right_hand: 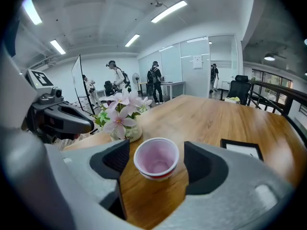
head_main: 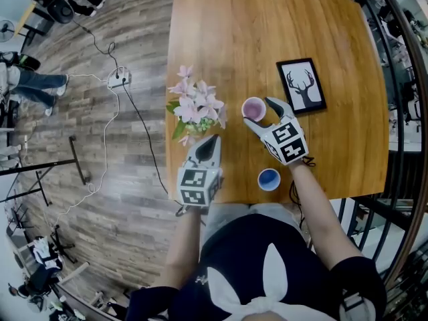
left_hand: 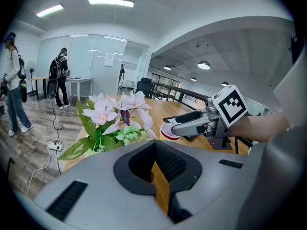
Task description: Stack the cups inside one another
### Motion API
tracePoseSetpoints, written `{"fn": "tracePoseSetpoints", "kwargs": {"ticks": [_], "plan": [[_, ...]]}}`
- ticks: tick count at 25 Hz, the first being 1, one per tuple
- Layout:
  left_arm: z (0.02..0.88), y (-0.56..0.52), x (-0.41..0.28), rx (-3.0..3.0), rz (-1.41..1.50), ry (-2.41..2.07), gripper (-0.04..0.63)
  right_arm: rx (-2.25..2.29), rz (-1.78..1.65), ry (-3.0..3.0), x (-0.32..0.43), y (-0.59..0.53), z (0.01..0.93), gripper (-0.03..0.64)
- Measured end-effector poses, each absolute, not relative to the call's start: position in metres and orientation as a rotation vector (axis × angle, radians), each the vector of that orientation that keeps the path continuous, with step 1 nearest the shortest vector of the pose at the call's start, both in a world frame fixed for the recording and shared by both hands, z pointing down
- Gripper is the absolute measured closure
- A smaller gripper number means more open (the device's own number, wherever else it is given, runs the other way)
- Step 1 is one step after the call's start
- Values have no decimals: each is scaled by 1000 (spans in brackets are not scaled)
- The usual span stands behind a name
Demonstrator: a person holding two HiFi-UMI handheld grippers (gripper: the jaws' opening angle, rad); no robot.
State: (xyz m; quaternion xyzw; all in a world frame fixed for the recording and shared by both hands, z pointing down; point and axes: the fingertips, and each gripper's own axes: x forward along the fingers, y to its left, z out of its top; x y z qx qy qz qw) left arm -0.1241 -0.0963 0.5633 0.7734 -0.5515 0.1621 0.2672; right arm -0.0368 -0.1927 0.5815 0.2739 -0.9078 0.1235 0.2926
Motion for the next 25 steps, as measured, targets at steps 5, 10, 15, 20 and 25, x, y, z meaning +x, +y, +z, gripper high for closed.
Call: {"fn": "tracePoseSetpoints", "kwargs": {"ticks": [5, 10, 15, 20, 25], "plan": [[564, -96, -125, 2080, 442, -1489, 578, 739, 328, -2428, -35, -192, 578, 261], [564, -96, -122, 2090, 441, -1486, 578, 768, 325, -2442, -29, -191, 572, 261], [562, -95, -120, 2105, 442, -1482, 578, 808, 338, -2447, -16, -186, 570, 261], [556, -93, -116, 2126, 440, -1470, 578, 848, 340, -2457, -2, -179, 561, 261], [551, -91, -113, 2149, 441, -1458, 578, 888, 341, -2465, 12, -166, 551, 261]]}}
